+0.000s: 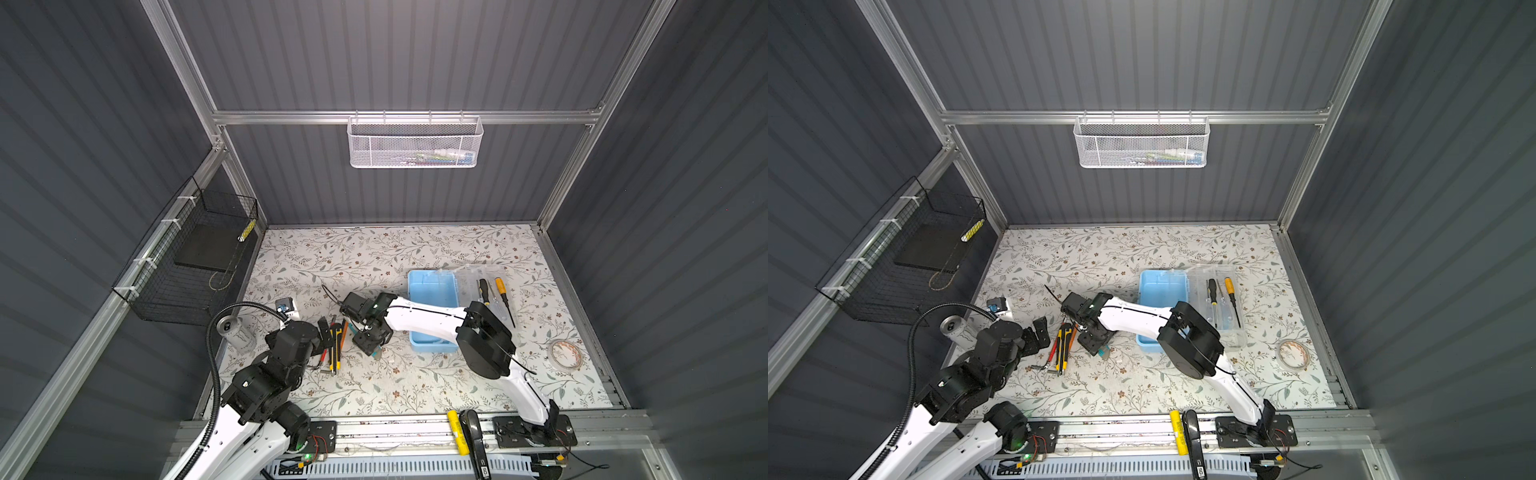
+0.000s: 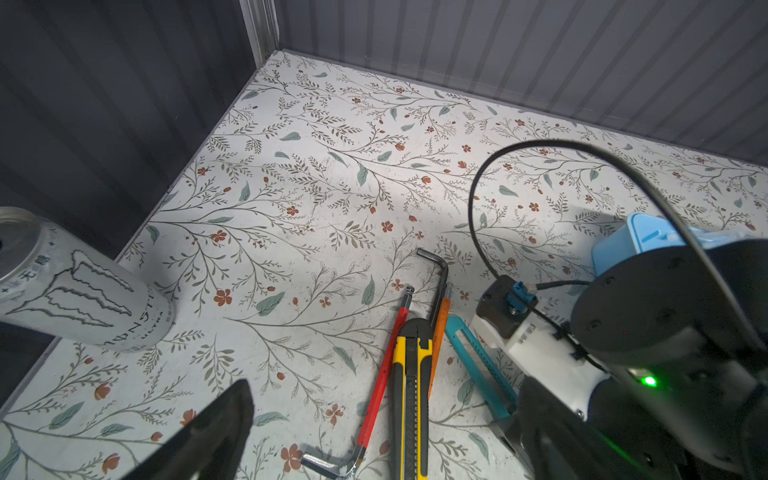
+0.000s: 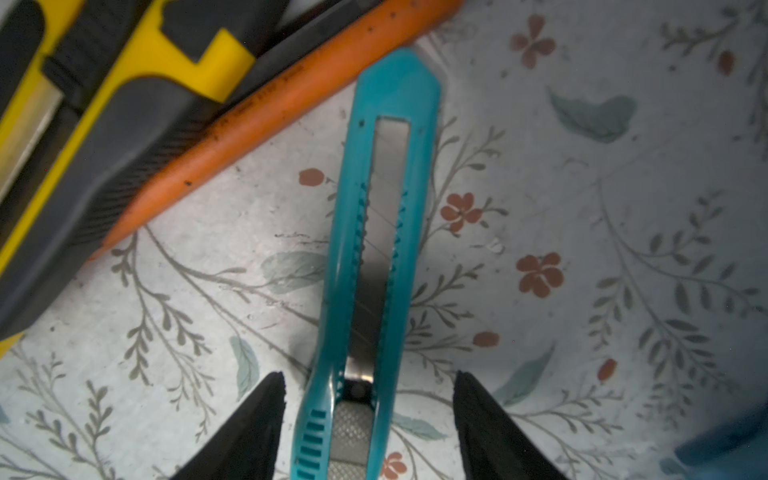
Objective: Pack the tool kit
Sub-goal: 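Lower right gripper over the teal utility knife and close on it, then lift the teal utility knife with right gripper and carry it over the blue box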
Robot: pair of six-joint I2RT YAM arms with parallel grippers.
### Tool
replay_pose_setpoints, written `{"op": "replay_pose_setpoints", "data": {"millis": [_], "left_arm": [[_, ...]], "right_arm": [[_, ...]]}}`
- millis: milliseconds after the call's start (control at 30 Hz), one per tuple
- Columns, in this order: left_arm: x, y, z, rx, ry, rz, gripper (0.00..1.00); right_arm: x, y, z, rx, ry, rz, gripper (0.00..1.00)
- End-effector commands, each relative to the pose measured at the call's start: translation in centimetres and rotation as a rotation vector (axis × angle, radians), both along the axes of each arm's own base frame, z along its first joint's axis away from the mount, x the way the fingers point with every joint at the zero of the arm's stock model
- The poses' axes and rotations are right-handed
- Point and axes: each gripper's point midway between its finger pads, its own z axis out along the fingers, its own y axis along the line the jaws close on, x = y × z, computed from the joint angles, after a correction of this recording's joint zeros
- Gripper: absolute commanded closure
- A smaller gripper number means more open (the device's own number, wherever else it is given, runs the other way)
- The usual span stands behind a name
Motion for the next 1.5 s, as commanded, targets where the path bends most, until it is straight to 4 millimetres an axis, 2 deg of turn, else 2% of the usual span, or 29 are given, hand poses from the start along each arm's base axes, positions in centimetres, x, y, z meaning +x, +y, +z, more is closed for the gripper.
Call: {"op": "replay_pose_setpoints", "data": {"millis": [0,367,633,1000,1167,1300,1467], "left_arm": [[-0.1,0.4,0.4,0.001,0.0,0.02,0.01],[-0.1,0.5,0.6,0.0,-0.01,0.027,0.0],[0.0,0.0,0.3,-0.002,-0.002,0.003,0.01],[0.0,0.3,0.5,-0.002,-0.014,0.014,0.01],[-0.1,0.5,0.5,-0.002,-0.017,0.021,0.01],[-0.1,0.5,0.5,-0.004,-0.02,0.022,0.01],[0.0,0.3,0.3,-0.002,-0.014,0.016,0.01]], "right_arm": [[-0.5,-0.2,-0.7,-0.036,0.02,-0.007,0.35],[-0.5,-0.7,-1.5,-0.074,0.025,-0.027,0.41],[-0.3,-1.3,-1.5,-0.102,0.022,-0.046,0.54],[0.3,-1.7,1.9,-0.04,-0.026,-0.091,0.7],[0.8,-2.3,3.4,-0.021,-0.064,-0.124,0.74],[0.9,-3.1,5.6,0.02,-0.081,-0.163,0.75],[1.7,-5.3,9.1,0.098,-0.14,-0.239,0.79]]}}
